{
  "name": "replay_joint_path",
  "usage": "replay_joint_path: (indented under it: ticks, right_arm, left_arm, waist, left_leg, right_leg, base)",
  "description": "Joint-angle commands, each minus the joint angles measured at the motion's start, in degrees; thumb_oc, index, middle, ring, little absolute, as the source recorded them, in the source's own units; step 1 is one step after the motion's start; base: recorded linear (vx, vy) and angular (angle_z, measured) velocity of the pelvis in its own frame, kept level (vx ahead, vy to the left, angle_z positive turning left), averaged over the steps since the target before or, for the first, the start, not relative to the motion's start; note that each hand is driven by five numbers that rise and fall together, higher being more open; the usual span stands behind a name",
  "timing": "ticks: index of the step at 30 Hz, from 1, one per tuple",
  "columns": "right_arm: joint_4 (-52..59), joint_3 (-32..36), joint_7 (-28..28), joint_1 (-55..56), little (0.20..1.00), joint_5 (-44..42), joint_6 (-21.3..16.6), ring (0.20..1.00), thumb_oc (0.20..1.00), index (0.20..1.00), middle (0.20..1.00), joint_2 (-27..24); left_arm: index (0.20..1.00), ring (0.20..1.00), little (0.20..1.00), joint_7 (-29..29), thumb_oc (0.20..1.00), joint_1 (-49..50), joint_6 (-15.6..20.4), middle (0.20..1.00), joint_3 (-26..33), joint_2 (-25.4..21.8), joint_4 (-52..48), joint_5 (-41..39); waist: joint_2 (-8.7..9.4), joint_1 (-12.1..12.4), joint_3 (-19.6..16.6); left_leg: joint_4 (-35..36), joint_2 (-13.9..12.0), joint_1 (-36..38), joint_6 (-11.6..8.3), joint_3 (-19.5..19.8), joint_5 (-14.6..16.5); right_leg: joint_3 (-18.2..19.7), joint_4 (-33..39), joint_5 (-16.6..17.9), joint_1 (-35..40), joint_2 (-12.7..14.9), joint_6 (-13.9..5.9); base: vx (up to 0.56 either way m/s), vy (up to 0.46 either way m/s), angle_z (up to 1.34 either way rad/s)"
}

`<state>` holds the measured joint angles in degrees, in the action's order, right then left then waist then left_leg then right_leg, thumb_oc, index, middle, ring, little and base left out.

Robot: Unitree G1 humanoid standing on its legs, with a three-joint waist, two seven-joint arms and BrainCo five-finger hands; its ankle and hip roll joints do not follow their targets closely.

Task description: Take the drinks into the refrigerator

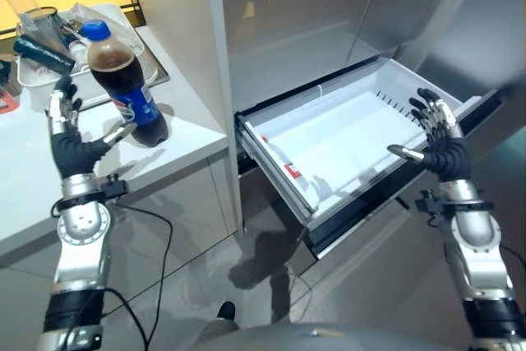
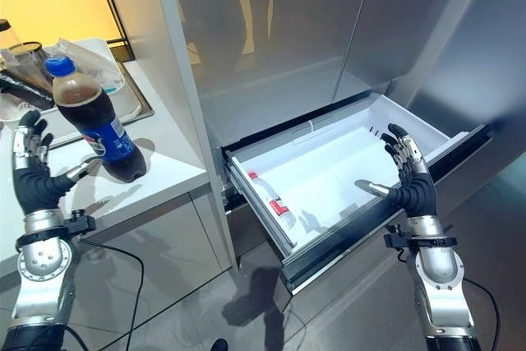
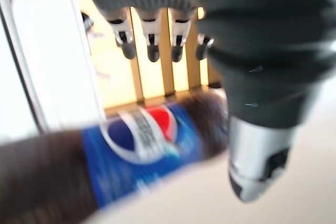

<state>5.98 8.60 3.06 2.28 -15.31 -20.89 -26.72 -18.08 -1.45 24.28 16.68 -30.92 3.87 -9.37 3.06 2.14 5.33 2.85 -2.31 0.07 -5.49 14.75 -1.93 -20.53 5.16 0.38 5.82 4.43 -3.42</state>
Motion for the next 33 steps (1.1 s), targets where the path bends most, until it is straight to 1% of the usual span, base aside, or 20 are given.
replay_joint_path:
  ticks: [1,7,11,15,21,26,27,33]
  right_arm:
    - [5.28,1.65,0.54,-3.68,1.0,-3.28,-1.66,1.0,1.0,1.0,1.0,-3.57]
    - [6.01,1.08,0.89,-3.82,1.0,-3.51,-1.67,1.0,1.0,1.0,1.0,-3.31]
    - [6.4,1.22,1.07,-3.51,1.0,-3.68,-1.72,1.0,1.0,1.0,1.0,-2.81]
    - [6.78,1.64,1.31,-3.28,1.0,-3.98,-1.63,1.0,1.0,1.0,1.0,-2.86]
    - [6.65,1.39,1.71,-3.8,1.0,-4.66,-1.35,1.0,1.0,1.0,1.0,-2.89]
    - [6.13,1.15,1.59,-3.82,1.0,-4.63,-1.2,1.0,1.0,1.0,1.0,-2.63]
    - [6.19,1.29,1.62,-3.89,1.0,-4.64,-1.15,1.0,1.0,1.0,1.0,-2.61]
    - [5.56,1.81,1.92,-3.77,1.0,-5.14,-0.95,1.0,1.0,1.0,1.0,-2.6]
  left_arm:
    - [1.0,1.0,1.0,-1.89,1.0,-3.69,1.69,1.0,3.34,-4.33,3.96,1.42]
    - [1.0,1.0,1.0,-2.21,1.0,-4.04,1.13,1.0,2.99,-4.53,8.27,0.43]
    - [1.0,1.0,1.0,-1.98,1.0,-3.61,1.36,1.0,2.73,-2.59,9.15,-1.28]
    - [1.0,1.0,1.0,0.65,1.0,-2.78,1.21,1.0,1.93,-1.74,9.51,-3.62]
    - [1.0,1.0,1.0,6.12,1.0,-3.06,-0.18,1.0,-1.44,-2.84,11.85,-7.44]
    - [1.0,1.0,1.0,7.1,1.0,-3.97,-0.71,1.0,-3.16,-2.67,13.0,-8.07]
    - [1.0,1.0,1.0,8.33,1.0,-3.93,-0.65,1.0,-3.56,-2.6,12.94,-9.04]
    - [1.0,1.0,1.0,11.33,1.0,-3.61,-0.56,1.0,-4.28,-3.63,11.86,-9.92]
  waist:
    - [-0.37,-1.22,-1.33]
    - [-0.43,-1.43,-1.36]
    - [-0.1,-1.45,-1.5]
    - [0.2,-1.53,-1.6]
    - [0.4,-1.69,-1.66]
    - [0.43,-1.87,-1.8]
    - [0.36,-1.93,-1.85]
    - [0.02,-2.2,-2.08]
  left_leg:
    - [1.64,2.3,0.79,3.16,1.23,1.9]
    - [1.68,2.45,1.11,3.26,1.01,1.98]
    - [1.65,2.48,1.24,3.33,0.89,2.1]
    - [1.6,2.45,1.37,3.38,0.8,2.14]
    - [1.54,2.34,1.67,3.44,0.7,2.14]
    - [1.5,2.38,1.96,3.53,0.65,2.25]
    - [1.45,2.38,2.13,3.6,0.52,2.32]
    - [1.42,2.29,2.57,3.78,-0.21,2.62]
  right_leg:
    - [-1.8,-8.14,-7.41,-0.74,-0.41,1.17]
    - [-1.43,-7.77,-7.22,-0.38,-0.44,1.07]
    - [-1.32,-7.6,-7.17,-0.08,-0.43,0.99]
    - [-0.81,-7.51,-7.06,-0.07,-0.55,1.04]
    - [-0.42,-7.39,-6.87,0.12,-0.65,1.0]
    - [-0.14,-7.27,-6.72,0.37,-0.64,0.98]
    - [0.0,-7.21,-6.69,0.46,-0.64,0.98]
    - [1.04,-7.0,-6.61,0.6,-0.62,0.99]
  base:
    - [0.01,0.015,-0.07]
    - [0.0,0.006,-0.03]
    - [0.0,0.0,-0.01]
    - [0.01,0.002,-0.05]
    - [0.0,0.0,0.0]
    - [0.0,0.002,-0.01]
    - [0.0,0.005,-0.04]
    - [0.0,0.011,-0.07]
